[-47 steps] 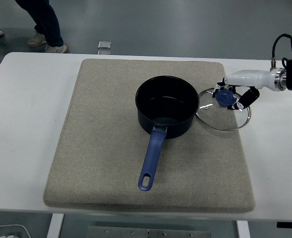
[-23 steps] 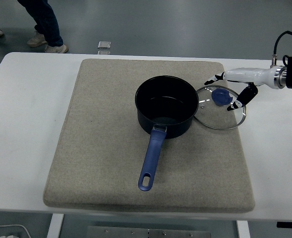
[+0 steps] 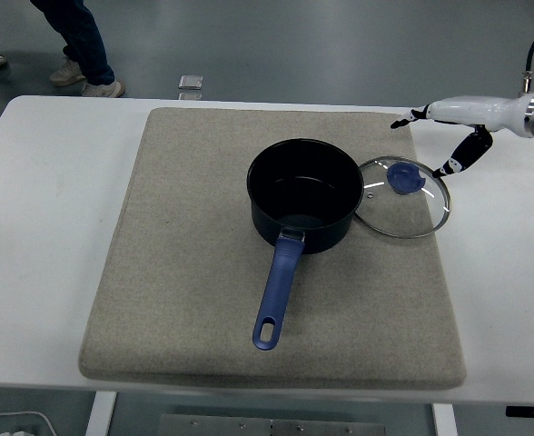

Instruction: Lift the pot lid and place it to the right of the pot.

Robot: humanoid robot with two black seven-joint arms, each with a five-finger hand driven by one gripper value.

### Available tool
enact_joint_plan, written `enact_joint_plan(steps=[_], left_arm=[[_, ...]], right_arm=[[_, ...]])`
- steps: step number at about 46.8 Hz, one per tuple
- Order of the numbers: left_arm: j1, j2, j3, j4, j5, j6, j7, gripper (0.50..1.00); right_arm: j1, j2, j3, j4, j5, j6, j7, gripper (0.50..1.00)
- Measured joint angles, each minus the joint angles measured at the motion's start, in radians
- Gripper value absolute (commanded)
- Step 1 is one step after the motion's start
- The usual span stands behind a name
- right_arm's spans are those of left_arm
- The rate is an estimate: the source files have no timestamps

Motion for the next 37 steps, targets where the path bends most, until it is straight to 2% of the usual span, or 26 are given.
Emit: enact_joint_plan(steps=[8,15,23,30,37], left_arm=[[0.000,0.000,0.000,0.000,0.000,0.000,0.000,1.000],[0.000,0.000,0.000,0.001,0.000,0.000,0.000,1.000],[0.000,0.000,0.000,0.000,0.000,0.000,0.000,1.000],[0.000,0.000,0.000,0.000,0.000,0.000,0.000,1.000],[0.000,0.000,0.000,0.000,0.000,0.000,0.000,1.000]], right_arm=[[0.035,0.006,0.015,0.002,0.013,-0.013,0.000,0.919],[0.031,0.023,0.126,0.003,0.114,-0.013,0.000,0.917],[0.031,0.067,0.173,-0.018,0.459,-0.015,0.000,0.917],[0.031,0.071,0.175,-0.026,0.795,-0.015,-0.002,0.917],[0.009,0.072,0.176,-0.053,1.004,-0.024,-0.038,0.919]])
